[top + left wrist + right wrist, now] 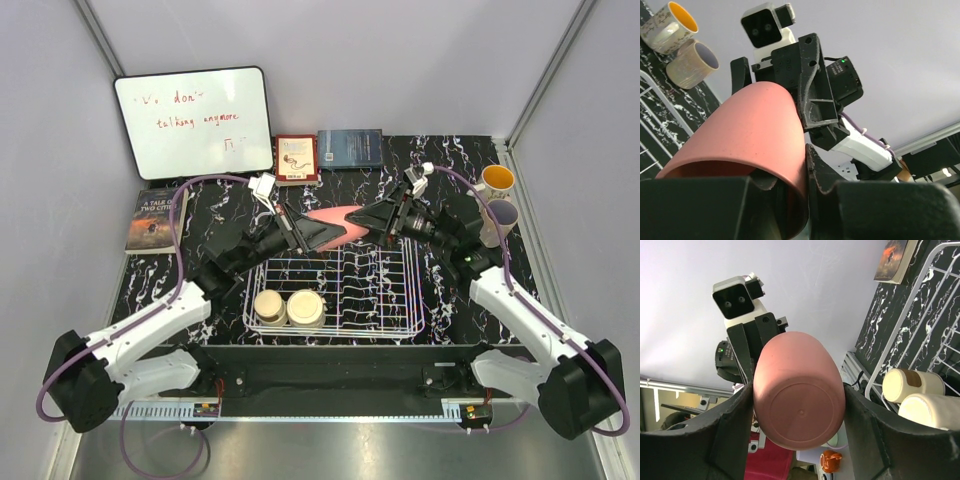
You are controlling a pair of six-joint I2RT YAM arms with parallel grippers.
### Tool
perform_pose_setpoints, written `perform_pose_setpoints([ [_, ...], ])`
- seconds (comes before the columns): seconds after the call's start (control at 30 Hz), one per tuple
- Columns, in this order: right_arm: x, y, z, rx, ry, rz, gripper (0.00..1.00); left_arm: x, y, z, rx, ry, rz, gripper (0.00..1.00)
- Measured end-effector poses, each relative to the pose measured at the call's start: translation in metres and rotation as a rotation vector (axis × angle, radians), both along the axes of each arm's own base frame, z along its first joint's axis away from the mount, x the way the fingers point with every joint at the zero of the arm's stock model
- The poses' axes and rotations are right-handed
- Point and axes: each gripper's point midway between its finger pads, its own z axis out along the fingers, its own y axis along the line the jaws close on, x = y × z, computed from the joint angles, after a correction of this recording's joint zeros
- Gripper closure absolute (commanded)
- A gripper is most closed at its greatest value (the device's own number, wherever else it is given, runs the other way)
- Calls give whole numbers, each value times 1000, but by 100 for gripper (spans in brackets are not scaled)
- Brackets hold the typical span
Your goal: Unload the cups from the dish rack
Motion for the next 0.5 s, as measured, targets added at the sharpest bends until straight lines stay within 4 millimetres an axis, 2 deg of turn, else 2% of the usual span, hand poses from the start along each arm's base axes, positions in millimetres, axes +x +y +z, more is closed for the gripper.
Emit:
perform_pose_setpoints([
  [0.03,0,-1,0,-4,-1,-3,18,0,0,0,12,0,3,100],
  [0.17,-10,-5,-4,-71,-41,-2,4,-2,3,-7,62,9,14,100],
  [0.27,-16,-8,-3,-111,-74,-2,0,1,7,-8,71,8,39,100],
  [0.43,-20,-12,5,-143,-119,-8,0,7,14,-11,70,6,74,100],
  [0.5,-17,-16,8,-170,-134,-48,0,12,17,-19,103,24,97,100],
])
